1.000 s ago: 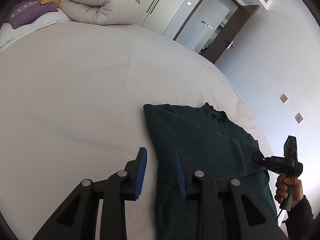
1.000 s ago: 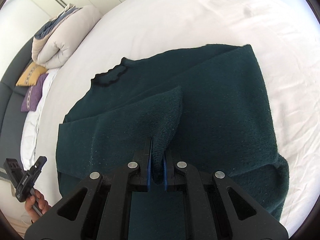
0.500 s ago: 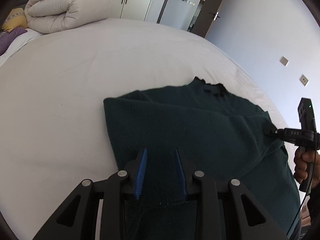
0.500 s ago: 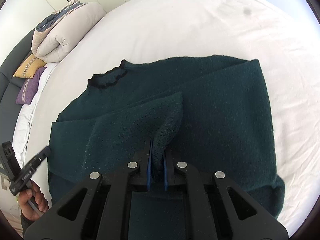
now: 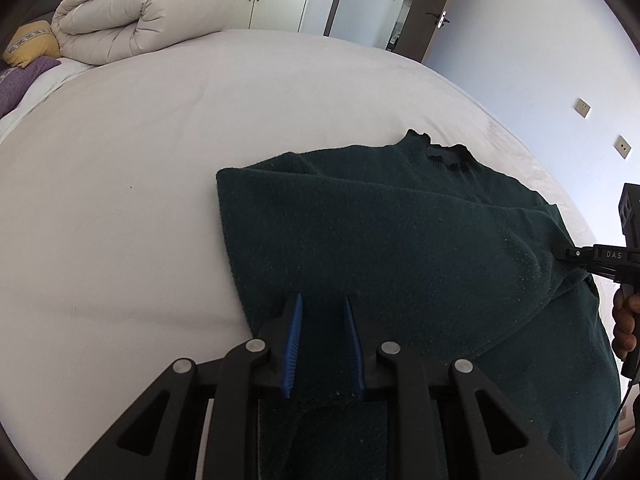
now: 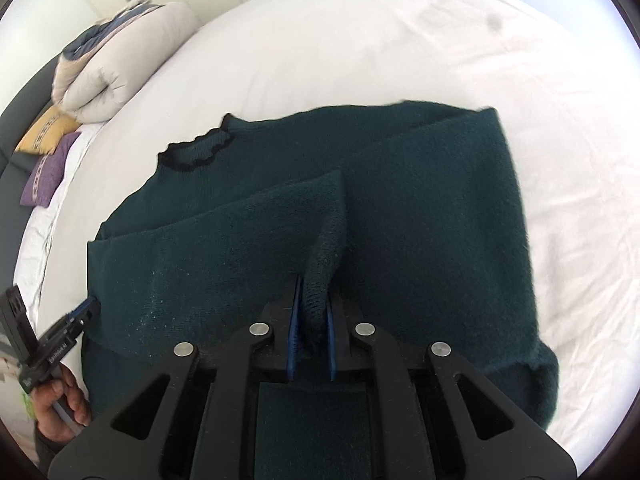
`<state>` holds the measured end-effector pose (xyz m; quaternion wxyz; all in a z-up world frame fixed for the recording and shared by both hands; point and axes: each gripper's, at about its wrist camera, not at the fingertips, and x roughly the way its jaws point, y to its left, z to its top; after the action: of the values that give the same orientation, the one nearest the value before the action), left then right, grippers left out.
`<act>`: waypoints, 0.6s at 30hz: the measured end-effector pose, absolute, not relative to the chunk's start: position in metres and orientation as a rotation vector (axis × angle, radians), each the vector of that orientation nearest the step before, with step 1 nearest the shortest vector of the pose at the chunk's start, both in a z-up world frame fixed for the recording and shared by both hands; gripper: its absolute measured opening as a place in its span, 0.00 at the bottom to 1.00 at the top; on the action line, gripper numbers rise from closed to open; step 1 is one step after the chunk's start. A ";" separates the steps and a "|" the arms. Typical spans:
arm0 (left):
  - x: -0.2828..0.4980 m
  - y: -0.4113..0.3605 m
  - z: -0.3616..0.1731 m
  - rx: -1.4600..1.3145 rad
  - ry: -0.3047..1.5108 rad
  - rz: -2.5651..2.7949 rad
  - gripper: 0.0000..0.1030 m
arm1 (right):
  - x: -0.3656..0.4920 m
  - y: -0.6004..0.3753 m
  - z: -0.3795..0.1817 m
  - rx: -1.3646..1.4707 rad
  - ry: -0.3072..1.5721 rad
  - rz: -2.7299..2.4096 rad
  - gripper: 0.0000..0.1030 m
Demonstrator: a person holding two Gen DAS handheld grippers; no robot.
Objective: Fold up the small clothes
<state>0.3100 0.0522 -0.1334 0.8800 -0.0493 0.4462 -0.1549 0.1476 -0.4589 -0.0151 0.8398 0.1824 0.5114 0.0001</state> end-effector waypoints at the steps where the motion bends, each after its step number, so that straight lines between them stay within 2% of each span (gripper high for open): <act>1: 0.310 0.052 -0.133 -0.103 0.928 -0.322 0.23 | 0.145 -0.462 -0.010 0.394 1.087 -0.047 0.14; 3: 0.310 0.052 -0.134 -0.105 0.927 -0.322 0.23 | 0.140 -0.461 0.003 0.379 1.071 -0.158 0.23; 5: 0.309 0.053 -0.134 -0.107 0.925 -0.324 0.23 | 0.136 -0.456 0.021 0.386 0.977 -0.171 0.34; 6: 0.309 0.053 -0.134 -0.104 0.924 -0.323 0.23 | 0.136 -0.450 0.027 0.397 0.932 -0.140 0.43; 7: 0.308 0.053 -0.134 -0.101 0.923 -0.322 0.23 | 0.138 -0.442 0.031 0.411 0.893 -0.091 0.61; 8: 0.308 0.053 -0.134 -0.098 0.922 -0.321 0.24 | 0.142 -0.434 0.031 0.421 0.873 -0.033 0.66; 13: 0.308 0.052 -0.134 -0.078 0.913 -0.320 0.24 | 0.176 -0.422 -0.027 0.507 1.003 0.108 0.62; 18: 0.304 0.057 -0.128 -0.112 0.905 -0.330 0.26 | 0.139 -0.460 -0.016 0.624 0.903 0.068 0.60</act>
<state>0.3039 0.0575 -0.1282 0.8847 -0.0537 0.4350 -0.1588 0.1388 -0.4600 -0.0165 0.8526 0.2966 0.4290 0.0322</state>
